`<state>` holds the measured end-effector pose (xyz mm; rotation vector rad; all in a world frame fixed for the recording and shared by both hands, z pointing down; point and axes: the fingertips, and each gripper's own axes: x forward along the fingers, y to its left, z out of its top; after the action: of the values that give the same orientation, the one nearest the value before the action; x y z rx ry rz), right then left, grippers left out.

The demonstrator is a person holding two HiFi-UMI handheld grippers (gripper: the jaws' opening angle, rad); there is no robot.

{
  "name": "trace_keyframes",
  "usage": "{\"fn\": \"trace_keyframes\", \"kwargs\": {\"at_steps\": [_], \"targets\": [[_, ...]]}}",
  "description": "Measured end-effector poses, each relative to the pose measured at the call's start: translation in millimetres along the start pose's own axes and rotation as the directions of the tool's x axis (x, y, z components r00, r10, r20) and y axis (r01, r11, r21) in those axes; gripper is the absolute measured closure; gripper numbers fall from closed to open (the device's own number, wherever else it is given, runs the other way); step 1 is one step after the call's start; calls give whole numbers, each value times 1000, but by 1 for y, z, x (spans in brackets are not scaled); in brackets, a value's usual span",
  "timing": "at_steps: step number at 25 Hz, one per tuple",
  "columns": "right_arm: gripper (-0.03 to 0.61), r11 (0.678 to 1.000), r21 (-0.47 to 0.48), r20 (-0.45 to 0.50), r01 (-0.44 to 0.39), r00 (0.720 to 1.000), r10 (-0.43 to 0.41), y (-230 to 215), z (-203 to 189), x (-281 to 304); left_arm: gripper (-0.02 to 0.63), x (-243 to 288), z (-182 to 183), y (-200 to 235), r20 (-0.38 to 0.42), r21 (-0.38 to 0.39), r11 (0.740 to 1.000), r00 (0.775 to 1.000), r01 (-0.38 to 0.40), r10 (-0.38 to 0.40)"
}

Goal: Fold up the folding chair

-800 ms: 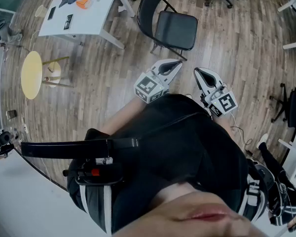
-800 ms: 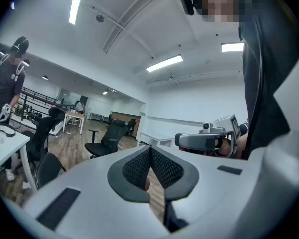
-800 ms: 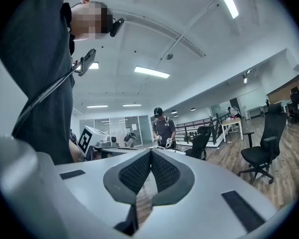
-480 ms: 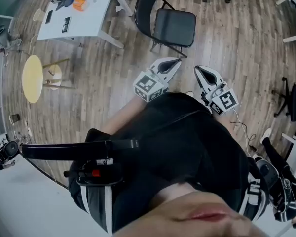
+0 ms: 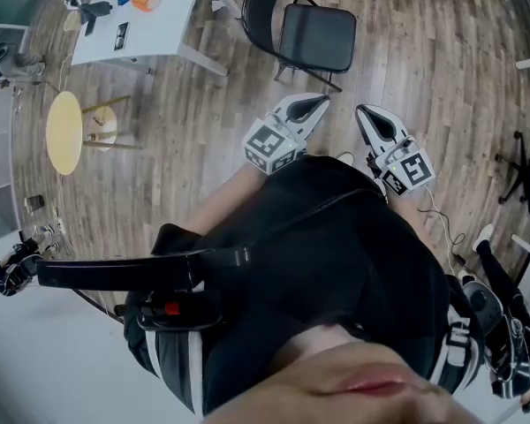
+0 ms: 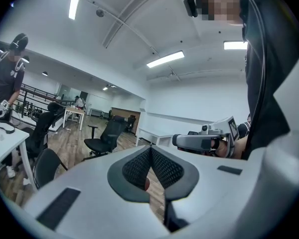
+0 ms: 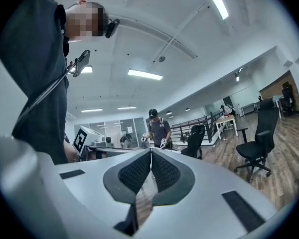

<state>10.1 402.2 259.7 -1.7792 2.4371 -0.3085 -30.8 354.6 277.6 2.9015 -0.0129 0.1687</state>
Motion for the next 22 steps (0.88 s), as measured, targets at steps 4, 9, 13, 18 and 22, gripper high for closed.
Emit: {"fn": "trace_keyframes", "kwargs": {"at_steps": [4, 9, 13, 18, 22], "targets": [[568, 1000, 7, 3, -5, 1000, 5, -8, -1, -12, 609, 6, -4, -9, -16, 3, 1000, 1000, -19, 20], [568, 999, 28, -8, -35, 999, 35, -20, -7, -27, 609, 18, -8, -22, -23, 1, 999, 998, -52, 52], [567, 998, 27, -12, -59, 998, 59, -34, -10, -32, 609, 28, -13, -29, -25, 2, 997, 996, -83, 83], [568, 994, 18, -31, -107, 994, 107, -56, -12, -28, 609, 48, -14, -23, -35, -1, 992, 992, -125, 124], [568, 992, 23, -40, -125, 991, 126, -58, -19, -18, 609, 46, -13, -14, -35, 6, 989, 989, -144, 145]]}}
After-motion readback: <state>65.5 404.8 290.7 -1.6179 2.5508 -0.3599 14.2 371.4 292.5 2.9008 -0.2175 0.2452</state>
